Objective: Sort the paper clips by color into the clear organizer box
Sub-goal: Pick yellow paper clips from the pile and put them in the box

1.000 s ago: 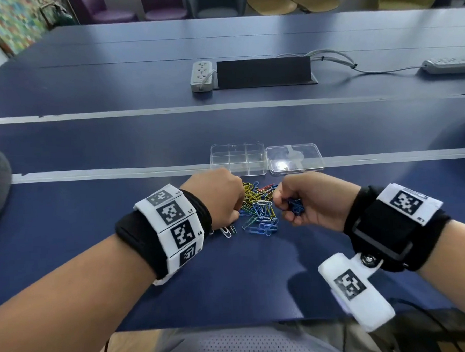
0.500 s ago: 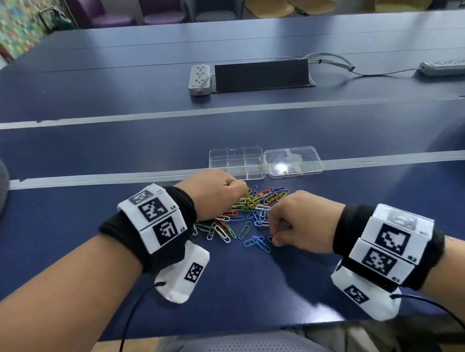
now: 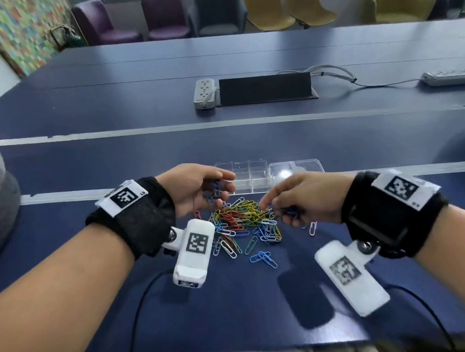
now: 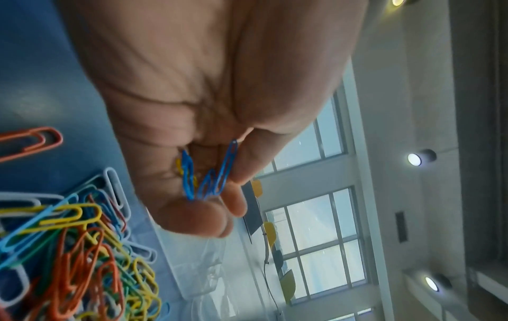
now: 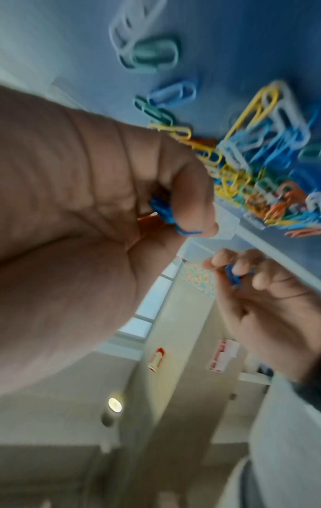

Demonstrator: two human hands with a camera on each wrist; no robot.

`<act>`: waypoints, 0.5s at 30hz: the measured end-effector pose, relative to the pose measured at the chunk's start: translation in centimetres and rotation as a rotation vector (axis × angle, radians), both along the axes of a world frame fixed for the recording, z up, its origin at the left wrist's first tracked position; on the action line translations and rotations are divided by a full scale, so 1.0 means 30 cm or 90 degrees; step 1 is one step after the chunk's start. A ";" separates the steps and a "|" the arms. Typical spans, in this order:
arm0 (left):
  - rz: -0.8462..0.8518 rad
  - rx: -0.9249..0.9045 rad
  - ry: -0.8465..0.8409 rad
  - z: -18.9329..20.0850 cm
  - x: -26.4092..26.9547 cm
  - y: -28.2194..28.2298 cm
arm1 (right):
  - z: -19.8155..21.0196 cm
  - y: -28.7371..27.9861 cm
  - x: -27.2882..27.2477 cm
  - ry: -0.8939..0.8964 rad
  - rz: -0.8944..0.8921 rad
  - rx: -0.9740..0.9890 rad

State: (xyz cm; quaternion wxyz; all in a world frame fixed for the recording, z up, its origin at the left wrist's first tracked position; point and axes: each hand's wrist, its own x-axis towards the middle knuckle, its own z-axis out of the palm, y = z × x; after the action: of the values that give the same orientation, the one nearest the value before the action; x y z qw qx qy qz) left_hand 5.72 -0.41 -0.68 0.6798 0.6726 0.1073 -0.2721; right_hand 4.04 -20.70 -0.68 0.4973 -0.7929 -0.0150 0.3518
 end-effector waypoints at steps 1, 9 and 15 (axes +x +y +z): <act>0.009 -0.008 0.019 0.005 0.002 0.004 | 0.014 0.002 0.016 0.035 -0.046 0.049; 0.003 0.022 0.029 0.018 0.044 -0.003 | 0.067 0.052 0.123 0.056 -0.165 0.113; -0.023 0.035 -0.070 -0.015 0.043 -0.035 | 0.054 0.058 0.141 -0.007 -0.086 -0.016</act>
State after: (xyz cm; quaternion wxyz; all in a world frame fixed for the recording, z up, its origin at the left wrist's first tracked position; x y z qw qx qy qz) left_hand 7.00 -1.46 -1.12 0.6607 0.7069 0.0653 -0.2440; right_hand 8.26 -18.96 0.94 0.5096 -0.8004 0.0401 0.3132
